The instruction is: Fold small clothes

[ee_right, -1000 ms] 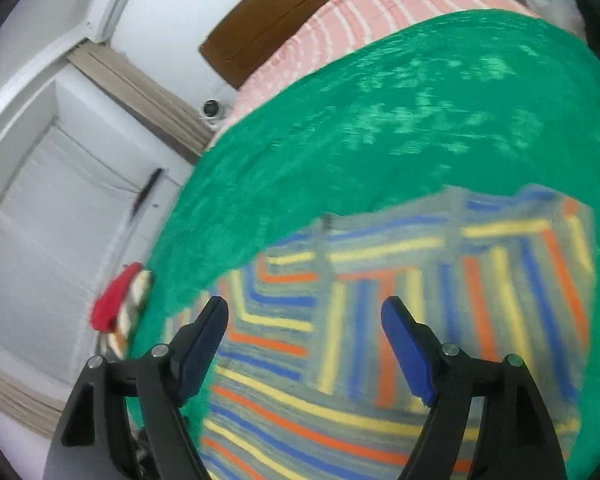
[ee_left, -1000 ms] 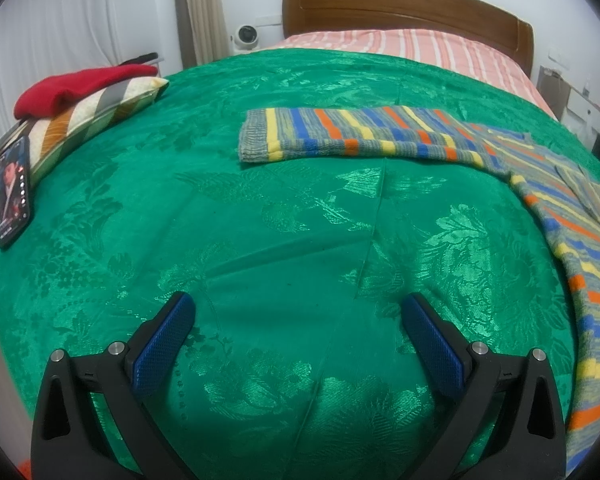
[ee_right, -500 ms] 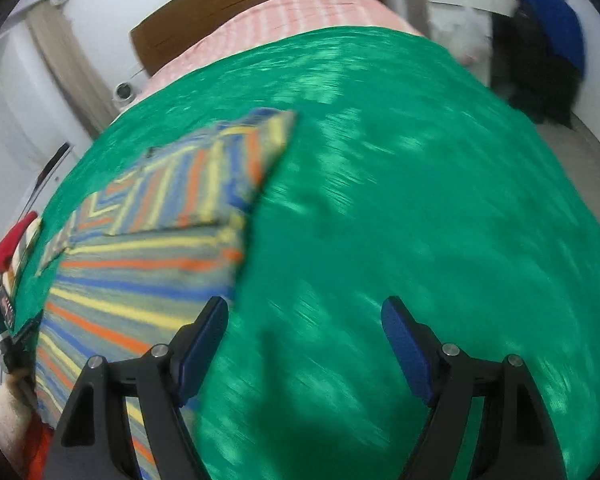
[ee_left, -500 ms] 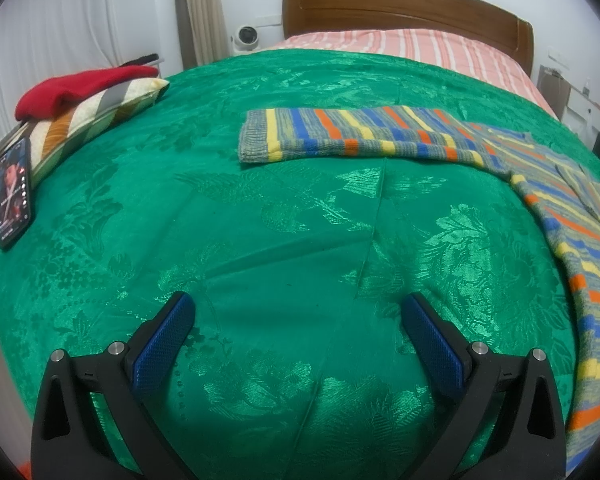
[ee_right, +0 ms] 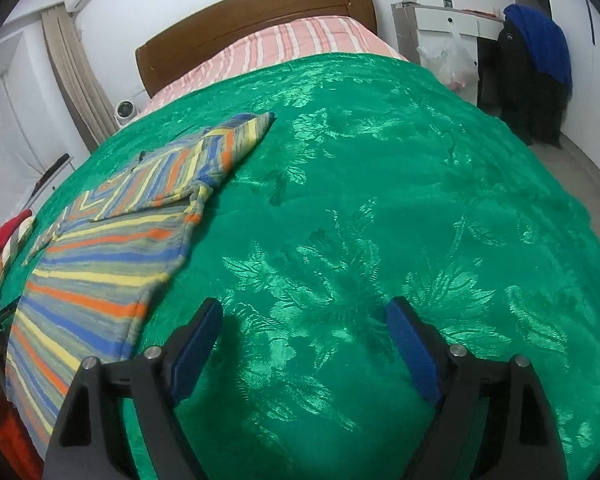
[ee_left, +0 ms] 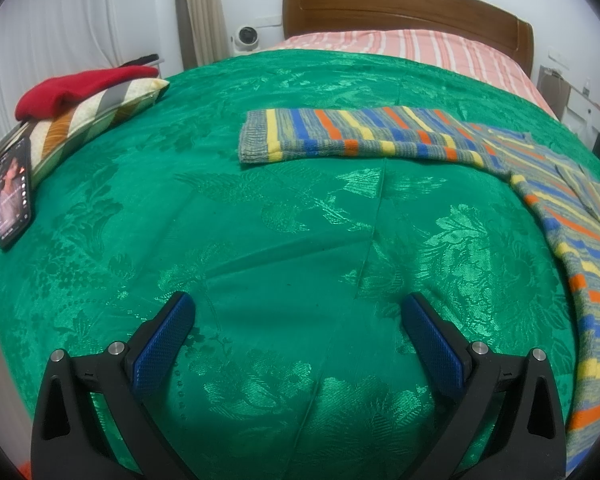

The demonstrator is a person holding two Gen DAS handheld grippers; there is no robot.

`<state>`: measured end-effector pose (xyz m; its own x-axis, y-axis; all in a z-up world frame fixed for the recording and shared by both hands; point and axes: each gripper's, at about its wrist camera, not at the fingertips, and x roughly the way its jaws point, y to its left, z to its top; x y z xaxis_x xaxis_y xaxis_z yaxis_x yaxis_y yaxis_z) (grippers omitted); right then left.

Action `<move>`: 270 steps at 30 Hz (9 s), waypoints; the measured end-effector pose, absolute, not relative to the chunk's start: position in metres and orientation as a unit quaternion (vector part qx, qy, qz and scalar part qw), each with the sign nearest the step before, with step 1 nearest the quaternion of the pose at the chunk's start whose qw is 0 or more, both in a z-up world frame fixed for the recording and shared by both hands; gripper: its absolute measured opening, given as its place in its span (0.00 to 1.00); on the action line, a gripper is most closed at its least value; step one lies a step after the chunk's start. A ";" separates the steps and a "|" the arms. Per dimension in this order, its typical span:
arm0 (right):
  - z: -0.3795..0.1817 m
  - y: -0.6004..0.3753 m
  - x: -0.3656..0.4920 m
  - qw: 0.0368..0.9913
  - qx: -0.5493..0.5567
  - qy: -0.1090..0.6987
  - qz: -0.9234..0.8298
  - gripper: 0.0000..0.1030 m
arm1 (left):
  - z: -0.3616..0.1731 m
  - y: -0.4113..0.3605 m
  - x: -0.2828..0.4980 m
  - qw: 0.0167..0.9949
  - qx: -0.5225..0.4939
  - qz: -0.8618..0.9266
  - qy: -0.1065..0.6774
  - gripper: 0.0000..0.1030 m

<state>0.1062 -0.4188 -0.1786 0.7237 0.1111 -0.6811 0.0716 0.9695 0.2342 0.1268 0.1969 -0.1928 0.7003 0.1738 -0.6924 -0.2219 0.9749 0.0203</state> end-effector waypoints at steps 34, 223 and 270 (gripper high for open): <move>-0.187 -0.422 0.100 0.925 0.151 0.345 0.038 0.90 | -0.193 0.196 0.126 0.922 -0.032 0.108 0.371 1.00; -0.189 -0.415 0.100 0.929 0.134 0.344 0.028 0.91 | -0.187 0.197 0.140 0.926 -0.015 0.023 0.375 1.00; -0.189 -0.415 0.100 0.929 0.134 0.344 0.028 0.91 | -0.189 0.195 0.142 0.927 -0.015 0.023 0.375 1.00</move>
<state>0.1003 -0.4152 -0.1888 0.7615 0.1436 -0.6320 0.0412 0.9624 0.2684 0.1415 0.1954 -0.1887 0.7180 0.0316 -0.6953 -0.0535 0.9985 -0.0099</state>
